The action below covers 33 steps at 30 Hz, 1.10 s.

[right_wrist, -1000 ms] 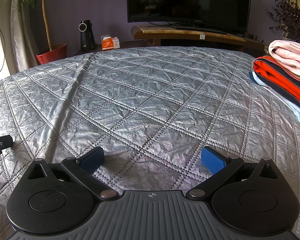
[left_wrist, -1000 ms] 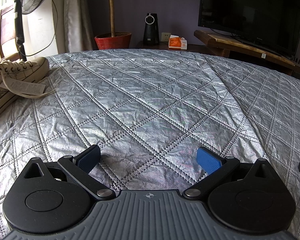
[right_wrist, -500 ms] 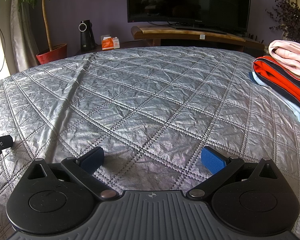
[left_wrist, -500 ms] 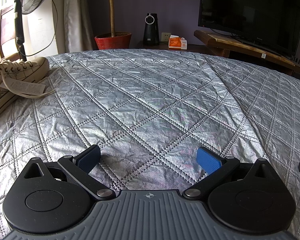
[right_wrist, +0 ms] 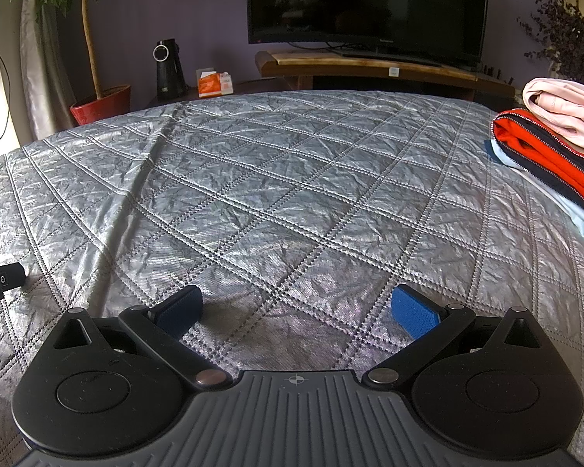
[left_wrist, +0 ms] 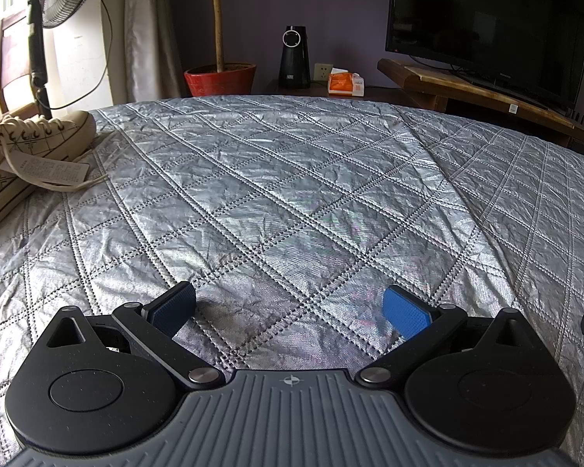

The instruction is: Fold clothes

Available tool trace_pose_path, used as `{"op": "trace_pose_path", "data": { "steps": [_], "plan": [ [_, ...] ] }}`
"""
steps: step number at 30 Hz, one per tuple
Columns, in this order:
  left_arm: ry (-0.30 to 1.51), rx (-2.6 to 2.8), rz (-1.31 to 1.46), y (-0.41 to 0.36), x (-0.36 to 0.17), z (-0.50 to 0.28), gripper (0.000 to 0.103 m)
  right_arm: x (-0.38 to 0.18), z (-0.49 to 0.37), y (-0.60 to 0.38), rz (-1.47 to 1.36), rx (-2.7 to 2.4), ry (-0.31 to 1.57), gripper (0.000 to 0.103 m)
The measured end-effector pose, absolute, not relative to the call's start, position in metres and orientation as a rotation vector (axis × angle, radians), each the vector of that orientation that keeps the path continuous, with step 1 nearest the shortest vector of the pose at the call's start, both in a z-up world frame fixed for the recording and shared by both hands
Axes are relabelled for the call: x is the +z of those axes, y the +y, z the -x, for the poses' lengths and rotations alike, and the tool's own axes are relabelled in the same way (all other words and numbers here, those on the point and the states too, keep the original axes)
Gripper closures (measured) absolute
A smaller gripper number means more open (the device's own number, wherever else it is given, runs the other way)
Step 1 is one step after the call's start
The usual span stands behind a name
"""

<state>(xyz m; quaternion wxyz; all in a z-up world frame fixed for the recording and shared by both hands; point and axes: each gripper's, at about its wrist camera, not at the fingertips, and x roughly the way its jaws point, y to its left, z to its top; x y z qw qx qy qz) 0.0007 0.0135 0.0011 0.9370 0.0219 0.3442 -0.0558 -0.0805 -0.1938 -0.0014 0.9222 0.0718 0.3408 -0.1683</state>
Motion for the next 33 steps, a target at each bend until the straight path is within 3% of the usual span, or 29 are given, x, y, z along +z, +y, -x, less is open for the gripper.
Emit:
{"op": "trace_pose_path", "data": {
  "steps": [33],
  "plan": [
    [0.736, -0.145, -0.046, 0.0164, 0.0039, -0.0022, 0.000, 0.0002, 0.0811, -0.1943, -0.148, -0.338, 0.714, 0.000]
  ]
}}
